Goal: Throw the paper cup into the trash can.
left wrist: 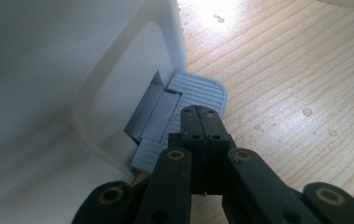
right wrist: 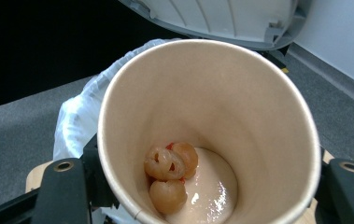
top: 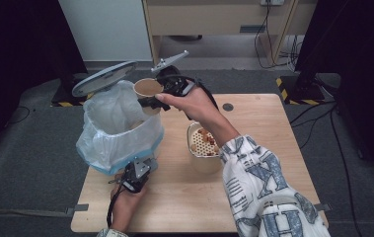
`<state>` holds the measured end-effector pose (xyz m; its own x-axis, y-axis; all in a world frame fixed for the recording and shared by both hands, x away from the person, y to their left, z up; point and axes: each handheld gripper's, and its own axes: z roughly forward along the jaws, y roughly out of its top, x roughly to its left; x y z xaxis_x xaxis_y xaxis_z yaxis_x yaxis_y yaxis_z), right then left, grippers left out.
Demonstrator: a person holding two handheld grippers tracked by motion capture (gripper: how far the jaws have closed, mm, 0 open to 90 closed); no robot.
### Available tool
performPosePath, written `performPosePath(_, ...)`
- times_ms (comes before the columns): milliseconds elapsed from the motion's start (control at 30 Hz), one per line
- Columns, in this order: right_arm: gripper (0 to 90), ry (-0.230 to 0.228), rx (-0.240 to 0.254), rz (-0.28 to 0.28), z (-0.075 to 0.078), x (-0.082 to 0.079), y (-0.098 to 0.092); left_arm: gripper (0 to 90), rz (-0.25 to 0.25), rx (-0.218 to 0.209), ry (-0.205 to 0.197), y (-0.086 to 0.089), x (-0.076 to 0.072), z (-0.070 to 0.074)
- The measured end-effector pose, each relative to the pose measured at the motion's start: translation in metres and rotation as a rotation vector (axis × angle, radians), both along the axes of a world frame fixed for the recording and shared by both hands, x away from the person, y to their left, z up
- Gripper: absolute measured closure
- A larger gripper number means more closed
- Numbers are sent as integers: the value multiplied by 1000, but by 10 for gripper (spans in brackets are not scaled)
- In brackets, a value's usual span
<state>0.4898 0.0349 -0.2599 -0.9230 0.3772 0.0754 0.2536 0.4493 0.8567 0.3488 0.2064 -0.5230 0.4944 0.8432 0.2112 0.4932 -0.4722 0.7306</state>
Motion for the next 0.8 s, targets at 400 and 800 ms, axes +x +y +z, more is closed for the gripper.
performPosePath(400, 310, -2, -10, 16, -13, 2, 28, 894, 0, -3, 2, 0, 0, 0)
performPosePath(800, 92, -47, 16, 27, -27, -1, 46, 894, -2, -7, 2, 1, 0, 0)
